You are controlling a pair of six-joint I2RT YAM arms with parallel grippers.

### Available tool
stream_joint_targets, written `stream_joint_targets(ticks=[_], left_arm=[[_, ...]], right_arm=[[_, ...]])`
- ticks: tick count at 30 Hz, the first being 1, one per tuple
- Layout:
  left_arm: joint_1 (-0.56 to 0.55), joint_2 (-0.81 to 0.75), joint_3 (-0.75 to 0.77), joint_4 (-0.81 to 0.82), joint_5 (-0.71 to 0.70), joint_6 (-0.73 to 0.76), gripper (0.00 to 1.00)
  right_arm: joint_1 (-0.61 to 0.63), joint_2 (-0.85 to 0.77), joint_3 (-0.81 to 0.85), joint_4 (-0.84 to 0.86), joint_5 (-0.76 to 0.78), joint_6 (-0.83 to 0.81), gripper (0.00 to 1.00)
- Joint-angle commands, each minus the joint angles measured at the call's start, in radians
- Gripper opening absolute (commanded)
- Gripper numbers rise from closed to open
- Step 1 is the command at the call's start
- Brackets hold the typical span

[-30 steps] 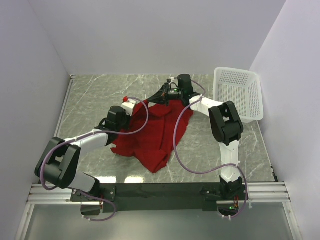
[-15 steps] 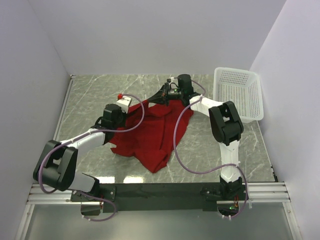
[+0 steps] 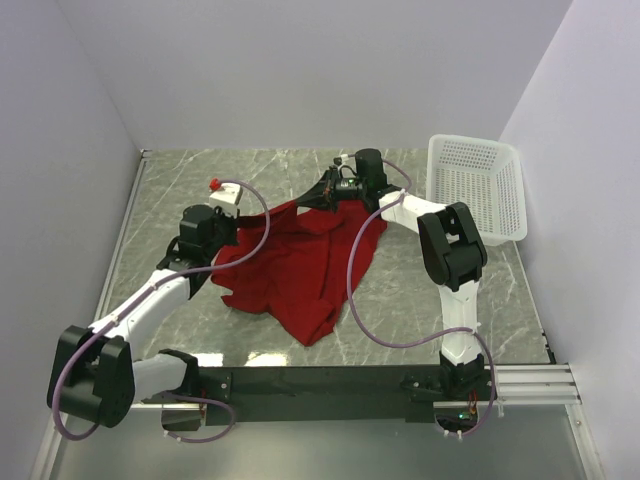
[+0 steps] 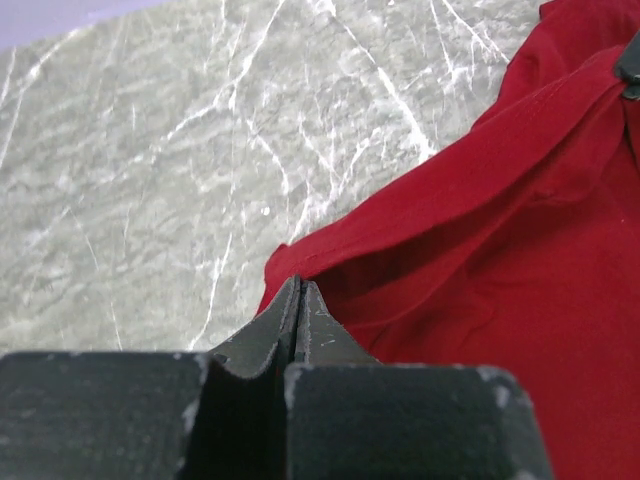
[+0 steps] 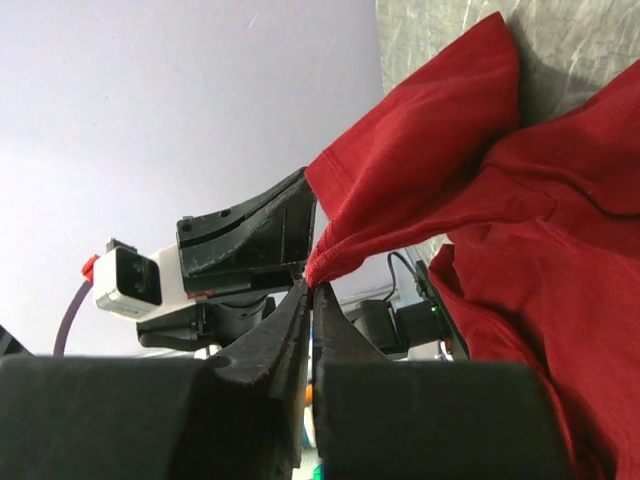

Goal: Fold and stack the t-shirts
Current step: Flatten the tshirt out

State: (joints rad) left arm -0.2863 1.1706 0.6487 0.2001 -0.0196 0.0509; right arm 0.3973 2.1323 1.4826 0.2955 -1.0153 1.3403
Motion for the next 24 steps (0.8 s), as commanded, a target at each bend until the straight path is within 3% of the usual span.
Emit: stream_joint_targets(ticks=[1, 5, 7, 9, 13, 16, 17, 20, 21, 24], left_arm=[[0.03, -0.042, -0.004, -0.024, 0.035, -0.043, 0.01], [0.067, -0.055, 0.037, -0.067, 0.023, -0.092, 0.01], [0.093, -0.057, 0.055, -0.093, 0.023, -0.126, 0.01], [0.11, -0.06, 0.083, -0.114, 0.023, -0.167, 0.0], [0.144, -0.057, 0.137, -0.139, 0.024, -0.206, 0.0], [0.153, -0.051, 0.18, -0.152, 0.024, -0.223, 0.0], [0.157, -0.049, 0.204, -0.169, -0.005, -0.227, 0.01], [0.174, -0.049, 0.247, -0.197, -0.031, -0.252, 0.0], [0.18, -0.052, 0.256, -0.197, -0.032, -0.258, 0.0], [0.21, -0.06, 0.29, -0.232, -0.036, -0.307, 0.01]], right_arm=[[-0.003, -0.06, 0.011, -0.007, -0.008, -0.033, 0.09], [-0.003, -0.06, 0.024, -0.041, -0.011, -0.093, 0.2], [-0.005, -0.064, 0.047, -0.07, -0.02, -0.156, 0.31], [-0.009, -0.08, 0.077, -0.134, -0.045, -0.3, 0.4], [-0.037, -0.106, 0.131, -0.288, -0.109, -0.594, 0.48], [-0.067, -0.117, 0.212, -0.525, -0.092, -0.884, 0.51], [-0.087, -0.111, 0.256, -0.706, -0.041, -1.062, 0.53], [-0.107, -0.052, 0.457, -0.966, 0.243, -1.324, 0.54], [-0.11, -0.025, 0.523, -0.996, 0.385, -1.369, 0.54], [-0.118, 0.031, 0.619, -1.078, 0.547, -1.492, 0.54]])
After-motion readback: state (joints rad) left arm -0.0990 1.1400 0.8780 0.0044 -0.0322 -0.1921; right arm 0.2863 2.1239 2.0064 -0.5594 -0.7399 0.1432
